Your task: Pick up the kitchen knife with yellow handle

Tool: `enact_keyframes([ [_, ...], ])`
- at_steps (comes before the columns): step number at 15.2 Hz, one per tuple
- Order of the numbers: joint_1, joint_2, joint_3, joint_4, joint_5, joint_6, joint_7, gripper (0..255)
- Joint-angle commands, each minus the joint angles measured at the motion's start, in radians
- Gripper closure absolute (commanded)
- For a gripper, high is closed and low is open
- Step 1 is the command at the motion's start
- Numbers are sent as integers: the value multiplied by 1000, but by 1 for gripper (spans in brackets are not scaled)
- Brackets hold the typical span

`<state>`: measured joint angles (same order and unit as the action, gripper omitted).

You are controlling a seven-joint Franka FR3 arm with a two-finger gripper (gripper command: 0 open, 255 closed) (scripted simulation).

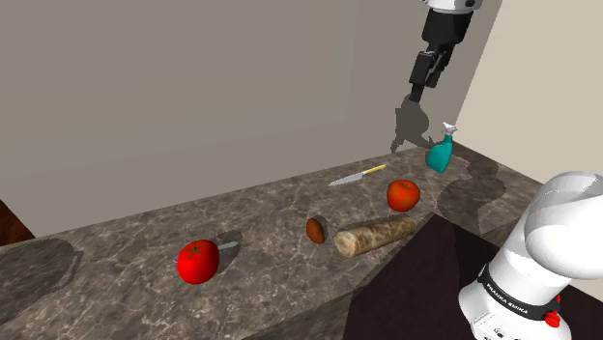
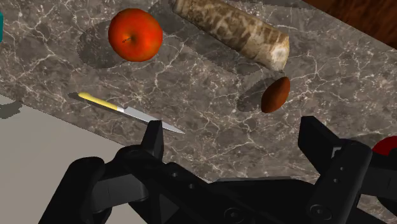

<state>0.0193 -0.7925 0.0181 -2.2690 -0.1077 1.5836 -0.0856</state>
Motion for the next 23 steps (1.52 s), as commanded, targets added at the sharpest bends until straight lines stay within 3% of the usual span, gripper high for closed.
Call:
enact_keyframes([
  [1, 0, 0, 0, 0, 0, 0, 0, 0],
  [12, 29, 128, -243, -173, -110, 306, -376, 0],
  [18, 57, 294, -377, -183, -135, 482, -587, 0],
  [23, 98, 476, -486, -148, -103, 623, -783, 0],
])
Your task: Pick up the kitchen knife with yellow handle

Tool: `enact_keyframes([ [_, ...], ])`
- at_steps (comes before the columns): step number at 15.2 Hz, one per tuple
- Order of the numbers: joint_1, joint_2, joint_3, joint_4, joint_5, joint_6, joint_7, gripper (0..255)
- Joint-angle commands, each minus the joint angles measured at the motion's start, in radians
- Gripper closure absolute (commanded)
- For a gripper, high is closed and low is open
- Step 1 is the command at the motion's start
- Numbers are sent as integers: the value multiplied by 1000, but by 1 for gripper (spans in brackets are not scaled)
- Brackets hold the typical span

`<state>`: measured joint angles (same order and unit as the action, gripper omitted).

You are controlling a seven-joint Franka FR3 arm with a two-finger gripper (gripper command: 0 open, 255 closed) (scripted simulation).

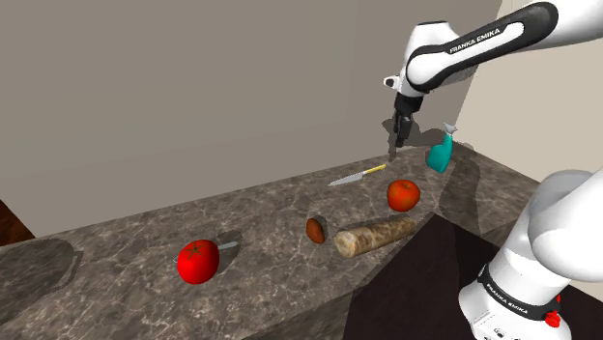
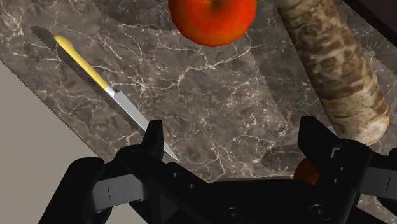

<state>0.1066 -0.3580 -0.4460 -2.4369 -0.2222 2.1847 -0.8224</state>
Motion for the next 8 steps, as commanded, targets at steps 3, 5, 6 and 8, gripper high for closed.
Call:
enact_keyframes([
  [3, 39, 169, -79, 59, 68, 97, -181, 0],
  [5, 53, 260, -109, 93, 125, 142, -281, 0],
  [6, 58, 308, -119, 112, 159, 161, -334, 0],
  [8, 59, 404, -130, 155, 235, 194, -442, 0],
])
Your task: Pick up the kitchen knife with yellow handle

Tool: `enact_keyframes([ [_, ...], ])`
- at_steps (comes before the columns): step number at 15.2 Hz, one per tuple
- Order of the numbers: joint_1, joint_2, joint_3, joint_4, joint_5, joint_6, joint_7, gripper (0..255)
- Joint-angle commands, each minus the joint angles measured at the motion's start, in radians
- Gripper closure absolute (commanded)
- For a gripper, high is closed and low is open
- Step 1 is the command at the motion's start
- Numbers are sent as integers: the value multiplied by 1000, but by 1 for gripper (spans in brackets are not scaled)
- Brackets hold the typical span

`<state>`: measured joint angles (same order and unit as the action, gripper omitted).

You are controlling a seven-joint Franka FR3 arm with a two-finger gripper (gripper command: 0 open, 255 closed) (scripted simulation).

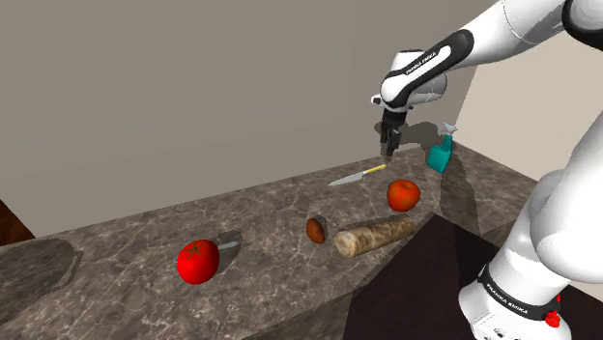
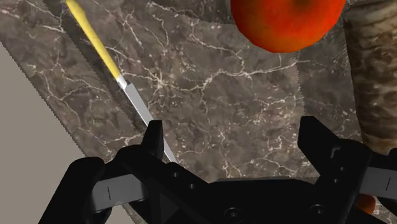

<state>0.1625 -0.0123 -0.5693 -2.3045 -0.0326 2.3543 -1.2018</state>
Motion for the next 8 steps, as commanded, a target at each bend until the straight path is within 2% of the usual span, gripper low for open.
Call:
enact_keyframes([
  [1, -2, 107, -5, 46, 85, 38, -116, 0],
  [5, -58, 292, 41, 155, 222, 70, -310, 0],
  [8, -112, 420, 92, 250, 291, 80, -425, 0],
])
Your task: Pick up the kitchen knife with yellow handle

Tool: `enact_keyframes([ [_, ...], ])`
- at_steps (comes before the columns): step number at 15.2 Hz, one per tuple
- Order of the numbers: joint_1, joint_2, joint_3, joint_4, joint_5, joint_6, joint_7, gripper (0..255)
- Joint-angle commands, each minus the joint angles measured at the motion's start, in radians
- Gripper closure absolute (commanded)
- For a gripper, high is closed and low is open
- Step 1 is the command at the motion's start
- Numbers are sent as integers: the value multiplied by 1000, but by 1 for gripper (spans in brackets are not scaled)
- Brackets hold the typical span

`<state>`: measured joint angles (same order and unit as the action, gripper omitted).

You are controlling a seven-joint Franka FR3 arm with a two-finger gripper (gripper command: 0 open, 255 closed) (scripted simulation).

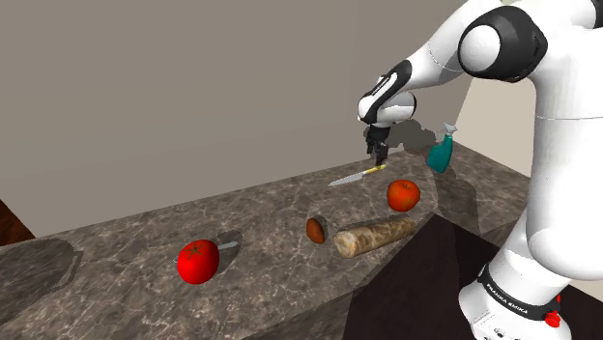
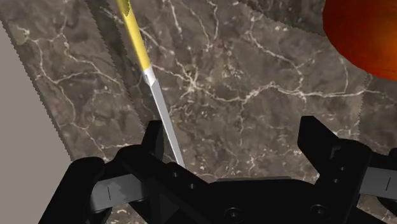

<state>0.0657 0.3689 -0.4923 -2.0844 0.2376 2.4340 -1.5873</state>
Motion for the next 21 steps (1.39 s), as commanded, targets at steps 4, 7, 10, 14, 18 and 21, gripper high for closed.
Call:
enact_keyframes([
  [4, -87, 201, 84, 172, 70, 2, -154, 0],
  [7, -132, 319, 129, 291, 83, -6, -220, 0],
  [10, -152, 383, 150, 351, 87, -5, -247, 0],
  [14, -163, 425, 164, 364, 100, 25, -254, 0],
  [18, -170, 453, 173, 374, 108, 43, -258, 0],
  [21, -170, 454, 174, 374, 109, 44, -258, 255],
])
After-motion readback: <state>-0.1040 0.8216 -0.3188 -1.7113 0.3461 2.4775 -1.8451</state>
